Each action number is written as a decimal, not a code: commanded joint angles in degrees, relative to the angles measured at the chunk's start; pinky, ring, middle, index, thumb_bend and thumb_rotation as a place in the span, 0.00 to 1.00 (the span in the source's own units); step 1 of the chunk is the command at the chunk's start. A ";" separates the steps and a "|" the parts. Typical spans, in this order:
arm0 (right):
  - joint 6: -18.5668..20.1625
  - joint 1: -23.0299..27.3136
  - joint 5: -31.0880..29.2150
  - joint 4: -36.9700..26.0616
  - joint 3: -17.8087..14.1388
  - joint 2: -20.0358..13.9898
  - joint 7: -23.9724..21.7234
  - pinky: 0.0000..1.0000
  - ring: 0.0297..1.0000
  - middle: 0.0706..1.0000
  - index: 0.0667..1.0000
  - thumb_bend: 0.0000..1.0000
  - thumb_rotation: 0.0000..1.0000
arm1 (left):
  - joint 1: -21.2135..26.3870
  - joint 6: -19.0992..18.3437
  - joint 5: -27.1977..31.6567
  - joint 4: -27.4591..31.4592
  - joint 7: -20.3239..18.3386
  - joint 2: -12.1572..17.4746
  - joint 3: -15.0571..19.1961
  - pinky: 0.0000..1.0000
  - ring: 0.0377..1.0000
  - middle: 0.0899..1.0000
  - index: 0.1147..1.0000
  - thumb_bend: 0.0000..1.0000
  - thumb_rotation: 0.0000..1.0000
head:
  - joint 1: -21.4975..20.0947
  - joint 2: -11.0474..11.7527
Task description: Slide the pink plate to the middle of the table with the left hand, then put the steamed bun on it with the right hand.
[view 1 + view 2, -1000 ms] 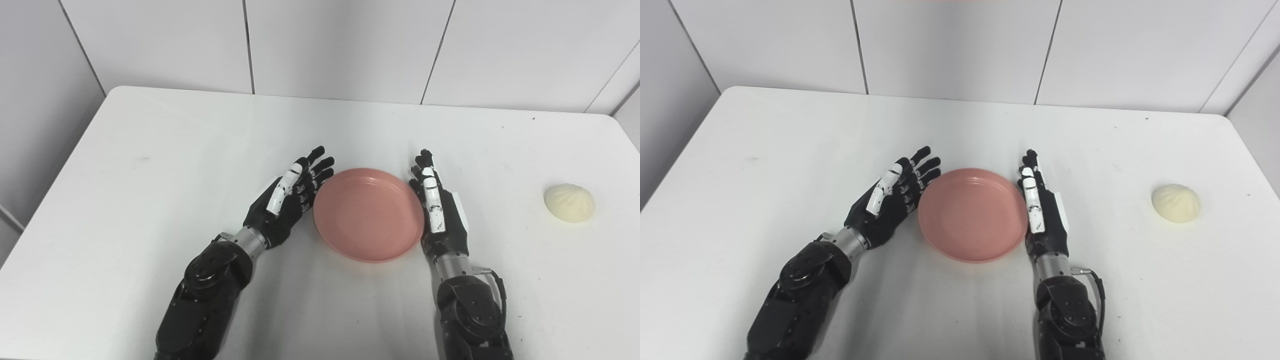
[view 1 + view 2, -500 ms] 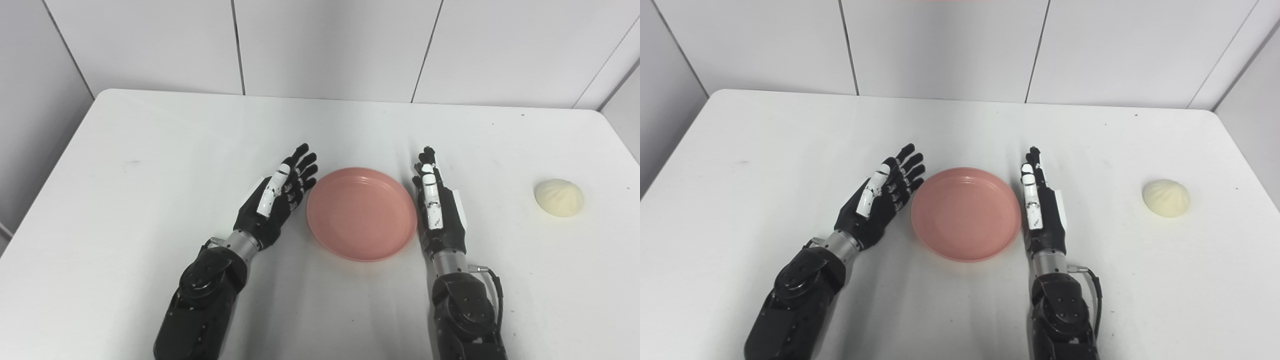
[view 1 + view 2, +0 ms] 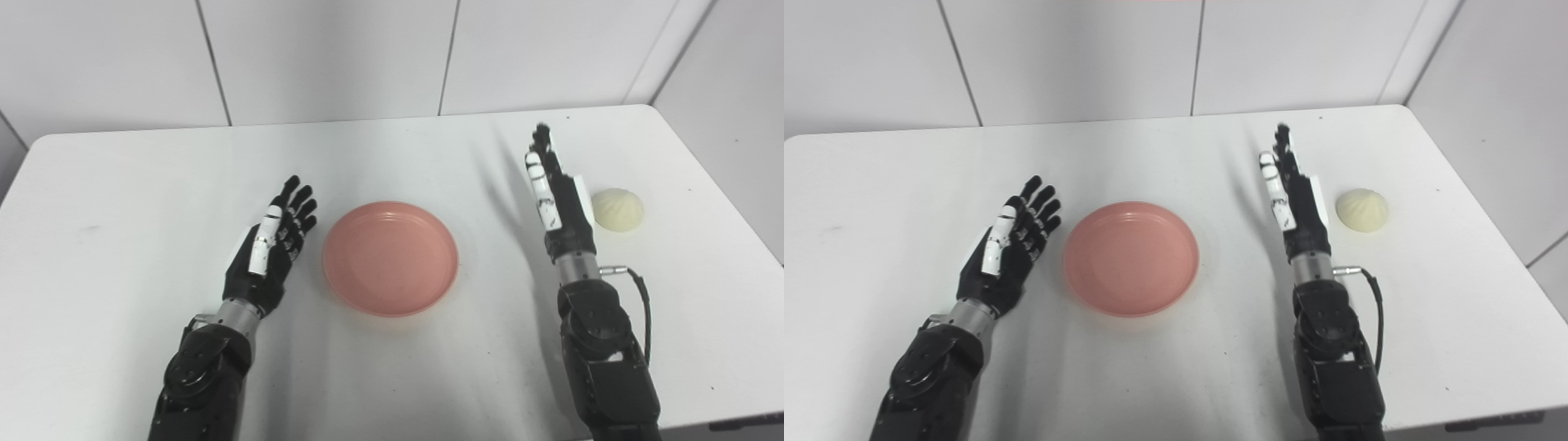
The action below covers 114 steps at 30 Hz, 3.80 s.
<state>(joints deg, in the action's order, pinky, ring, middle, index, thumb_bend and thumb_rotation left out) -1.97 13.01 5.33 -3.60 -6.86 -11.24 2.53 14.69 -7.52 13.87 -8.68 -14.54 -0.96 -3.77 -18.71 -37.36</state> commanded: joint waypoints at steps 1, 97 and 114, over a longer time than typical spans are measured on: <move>2.66 2.57 2.08 -5.00 -0.72 -3.34 -0.43 0.97 0.98 1.00 1.00 0.66 1.00 | -2.32 -1.55 -0.48 -1.31 0.96 0.65 0.60 1.00 0.99 0.98 1.00 0.36 1.00 | -0.39 0.13; 27.19 6.20 32.04 11.44 7.69 -31.26 -18.63 0.70 0.79 0.83 0.80 0.83 0.26 | -4.17 -4.41 7.24 -1.71 -5.43 6.81 4.18 1.00 1.00 0.99 1.00 0.37 1.00 | -10.30 -0.43; 21.89 8.06 26.11 17.87 9.13 -31.33 -14.25 0.46 0.49 0.44 0.47 0.52 0.00 | -4.33 -4.59 7.28 -1.34 -5.55 6.64 3.89 1.00 1.00 0.99 0.99 0.38 1.00 | -9.44 -0.61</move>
<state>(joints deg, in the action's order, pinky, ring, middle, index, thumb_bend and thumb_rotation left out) 20.42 20.40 31.40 13.76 1.76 -41.03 -11.08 12.77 -7.92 21.63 -8.56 -20.99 5.34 0.57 -28.39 -38.06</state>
